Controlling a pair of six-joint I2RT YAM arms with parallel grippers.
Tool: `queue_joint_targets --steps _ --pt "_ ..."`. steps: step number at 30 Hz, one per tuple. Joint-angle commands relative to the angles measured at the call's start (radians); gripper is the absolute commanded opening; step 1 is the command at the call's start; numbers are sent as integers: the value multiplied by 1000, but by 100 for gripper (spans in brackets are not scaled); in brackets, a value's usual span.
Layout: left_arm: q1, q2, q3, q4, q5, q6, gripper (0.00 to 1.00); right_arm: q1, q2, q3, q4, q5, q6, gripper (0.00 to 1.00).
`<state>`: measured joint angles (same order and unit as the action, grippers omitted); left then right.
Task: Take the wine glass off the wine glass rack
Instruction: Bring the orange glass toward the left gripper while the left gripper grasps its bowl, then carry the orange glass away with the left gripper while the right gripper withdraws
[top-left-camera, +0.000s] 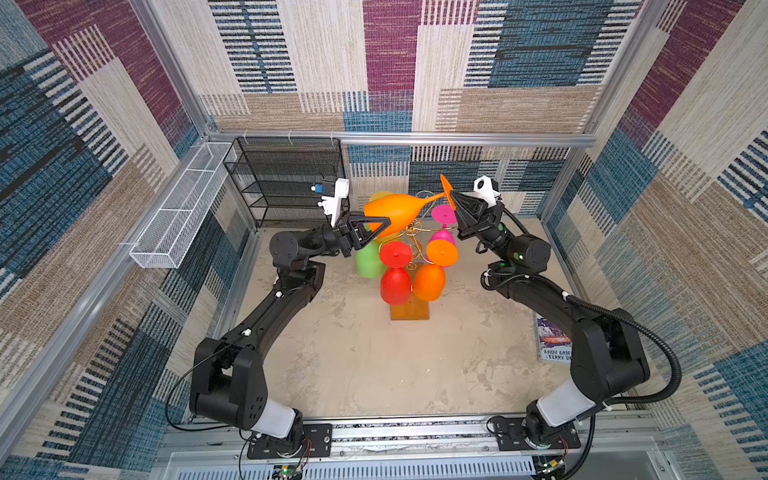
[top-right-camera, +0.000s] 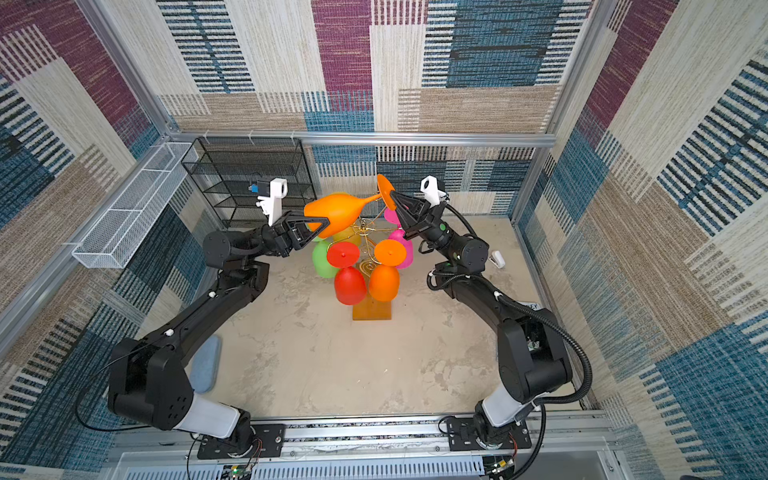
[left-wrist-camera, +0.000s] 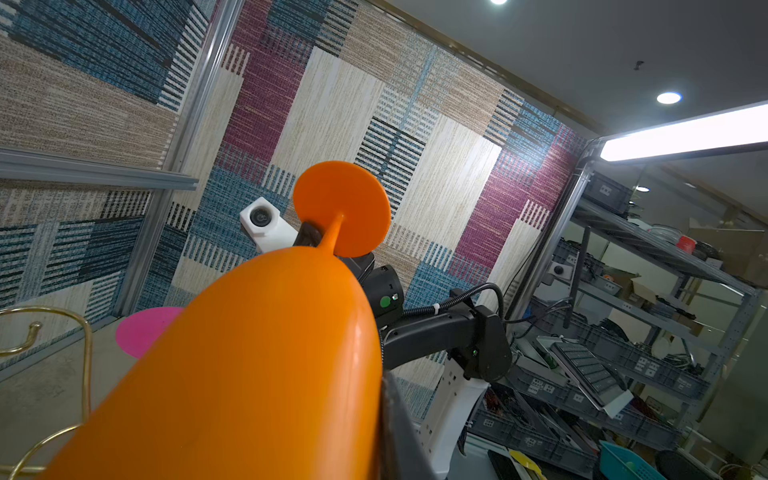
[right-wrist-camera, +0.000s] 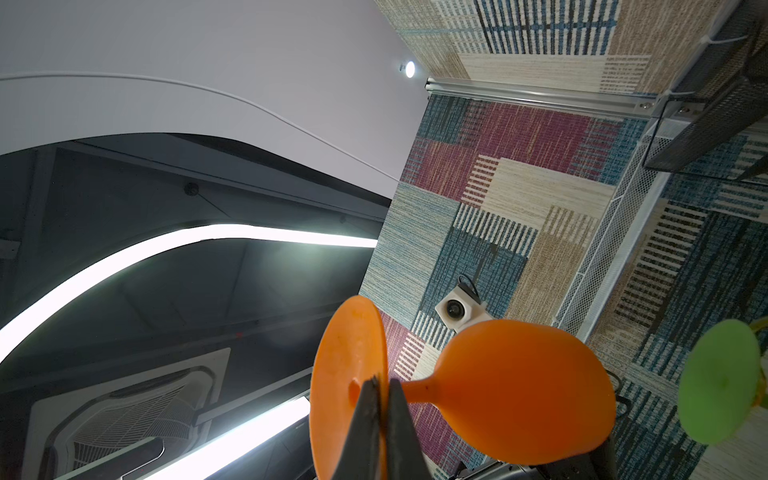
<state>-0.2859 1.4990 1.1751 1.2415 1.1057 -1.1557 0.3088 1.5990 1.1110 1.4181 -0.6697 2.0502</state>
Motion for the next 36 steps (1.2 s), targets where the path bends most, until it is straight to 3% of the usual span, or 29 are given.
queue_joint_targets --steps 1,7,11,13,16,17,19,22,25,31,36 --pt "1 -5 15 83 -26 -2 0 -7 8 -4 421 -23 22 9" --pt "-1 -21 18 87 -37 -25 0 -33 -49 -34 311 -52 -46 33" --pt "-1 -44 25 87 -31 -21 0 -81 -159 -72 101 -89 -212 49" --pt "-1 -55 38 85 -26 -17 0 -105 -241 -64 -124 -119 -377 57" --pt "1 -89 58 -32 -24 55 0 -113 -377 58 -737 -94 -828 67" --pt "0 -115 66 -136 -25 126 0 -110 -417 111 -943 -33 -987 70" --pt "-1 -186 83 -442 -58 338 0 -111 -479 169 -1178 93 -1177 74" --pt "-1 -292 150 -966 -217 698 0 -111 -551 224 -1389 258 -1367 77" --pt "-1 -363 241 -1300 -434 888 0 -111 -598 242 -1514 386 -1482 79" --pt "-1 -459 371 -1709 -962 1015 0 -112 -647 190 -1598 537 -1571 80" --pt "-1 -448 459 -1969 -1133 1067 0 -112 -616 177 -1637 560 -1584 81"
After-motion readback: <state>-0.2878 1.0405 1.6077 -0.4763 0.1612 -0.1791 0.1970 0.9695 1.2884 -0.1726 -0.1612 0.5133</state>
